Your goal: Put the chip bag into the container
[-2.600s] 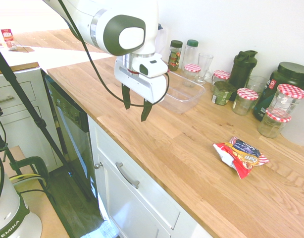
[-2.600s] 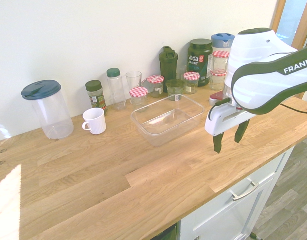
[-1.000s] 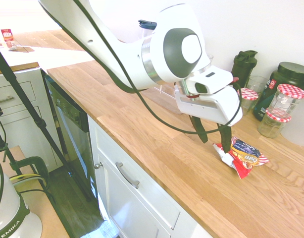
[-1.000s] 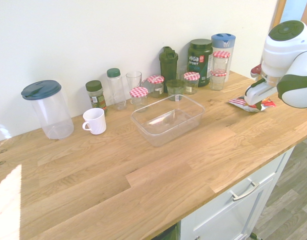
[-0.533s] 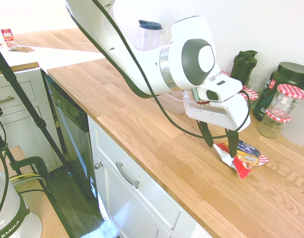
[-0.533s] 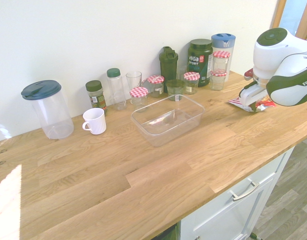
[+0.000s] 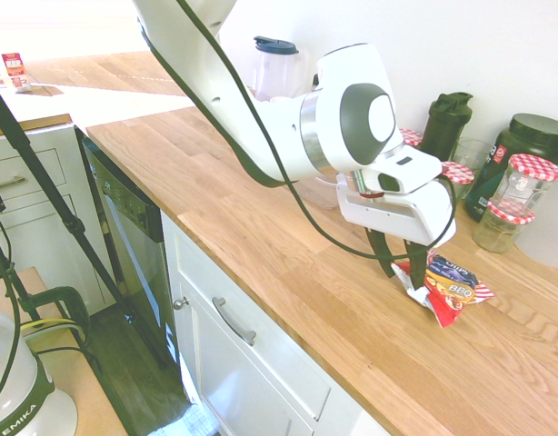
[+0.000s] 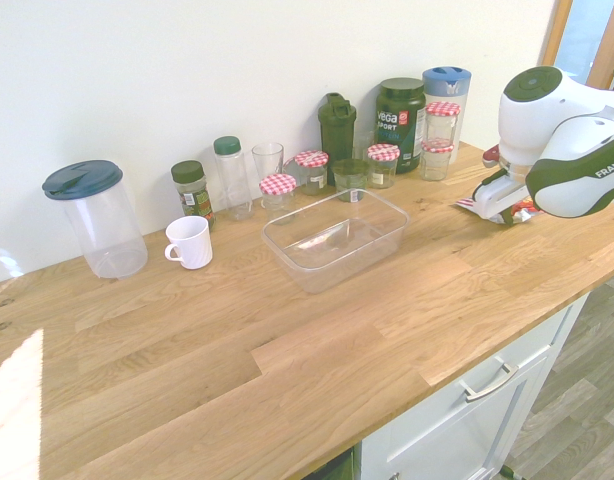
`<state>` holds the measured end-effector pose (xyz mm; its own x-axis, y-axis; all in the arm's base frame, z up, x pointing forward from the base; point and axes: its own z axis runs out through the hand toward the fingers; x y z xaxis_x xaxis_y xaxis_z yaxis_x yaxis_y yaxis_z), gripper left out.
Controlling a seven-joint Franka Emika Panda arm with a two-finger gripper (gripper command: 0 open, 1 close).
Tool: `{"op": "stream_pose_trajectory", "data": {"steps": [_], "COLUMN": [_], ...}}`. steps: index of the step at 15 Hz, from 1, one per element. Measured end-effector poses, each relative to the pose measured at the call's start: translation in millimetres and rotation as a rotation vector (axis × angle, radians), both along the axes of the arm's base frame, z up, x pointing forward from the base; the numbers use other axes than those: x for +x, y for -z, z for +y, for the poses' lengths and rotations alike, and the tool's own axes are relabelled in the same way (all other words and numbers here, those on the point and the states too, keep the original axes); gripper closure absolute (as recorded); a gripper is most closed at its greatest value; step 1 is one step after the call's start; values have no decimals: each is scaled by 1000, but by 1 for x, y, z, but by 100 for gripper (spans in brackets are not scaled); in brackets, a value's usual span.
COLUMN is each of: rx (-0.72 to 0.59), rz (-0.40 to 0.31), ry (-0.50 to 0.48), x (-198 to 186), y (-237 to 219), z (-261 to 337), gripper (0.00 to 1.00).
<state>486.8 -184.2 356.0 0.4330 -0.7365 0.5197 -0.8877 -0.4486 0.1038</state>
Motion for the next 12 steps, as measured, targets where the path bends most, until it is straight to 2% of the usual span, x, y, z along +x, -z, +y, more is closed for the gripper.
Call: {"op": "stream_pose_trajectory", "data": {"steps": [5,12], "rx": [8,25], "rz": [-23,-12], "ry": [14,11], "x": [3,8], "y": [-2,14], "z": [-13,-15], "gripper": [100,100]}}
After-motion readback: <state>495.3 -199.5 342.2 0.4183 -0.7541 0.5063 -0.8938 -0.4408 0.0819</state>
